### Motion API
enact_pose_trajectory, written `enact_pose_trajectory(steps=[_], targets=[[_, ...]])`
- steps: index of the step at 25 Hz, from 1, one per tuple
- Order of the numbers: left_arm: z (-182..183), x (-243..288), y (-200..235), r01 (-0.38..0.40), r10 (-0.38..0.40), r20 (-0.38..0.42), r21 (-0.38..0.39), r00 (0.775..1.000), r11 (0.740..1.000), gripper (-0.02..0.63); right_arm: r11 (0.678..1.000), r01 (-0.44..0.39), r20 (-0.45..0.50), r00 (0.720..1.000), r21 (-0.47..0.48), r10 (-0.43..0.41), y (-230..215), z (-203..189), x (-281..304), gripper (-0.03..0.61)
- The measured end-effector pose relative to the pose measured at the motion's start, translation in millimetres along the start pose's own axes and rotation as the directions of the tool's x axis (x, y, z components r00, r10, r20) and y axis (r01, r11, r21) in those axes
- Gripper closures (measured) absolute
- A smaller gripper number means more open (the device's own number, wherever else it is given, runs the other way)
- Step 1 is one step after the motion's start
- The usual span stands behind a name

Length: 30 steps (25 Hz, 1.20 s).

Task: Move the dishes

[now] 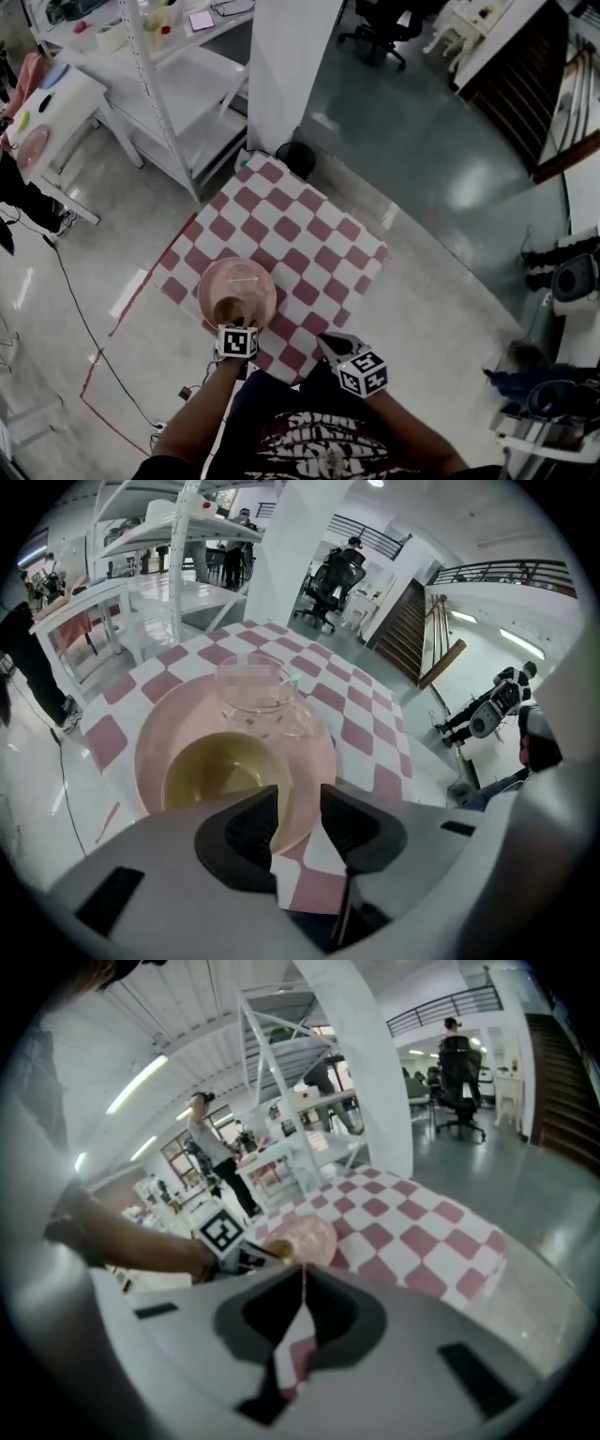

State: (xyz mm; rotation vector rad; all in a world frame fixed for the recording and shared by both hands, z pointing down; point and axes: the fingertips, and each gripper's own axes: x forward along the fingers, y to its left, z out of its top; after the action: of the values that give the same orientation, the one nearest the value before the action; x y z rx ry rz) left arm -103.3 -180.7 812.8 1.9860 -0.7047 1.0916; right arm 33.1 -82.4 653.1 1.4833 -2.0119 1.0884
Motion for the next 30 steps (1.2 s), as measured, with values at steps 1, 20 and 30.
enact_pose_trajectory(steps=[1,20,30], targets=[[-0.2,3.8,2.1,-0.017,0.017,-0.005,0.005,1.000,1.000,0.445,1.000,-0.008,-0.001,1.000,0.005,0.008,-0.6,-2.4,2.3,0.543],[-17.6,37.5,18.8,-0.245,0.275,-0.098,0.242,0.957,0.939,0.565,0.987,-0.159,-0.043,0.987,-0.019,0.158,-34.7,2.6,9.4,0.543],[-21.1,19.2,-27.9,-0.220,0.251,-0.095,0.256,0.963,0.941,0.577,0.970,-0.230,-0.026,0.973,-0.075,0.229,-40.4,25.4,13.0,0.543]])
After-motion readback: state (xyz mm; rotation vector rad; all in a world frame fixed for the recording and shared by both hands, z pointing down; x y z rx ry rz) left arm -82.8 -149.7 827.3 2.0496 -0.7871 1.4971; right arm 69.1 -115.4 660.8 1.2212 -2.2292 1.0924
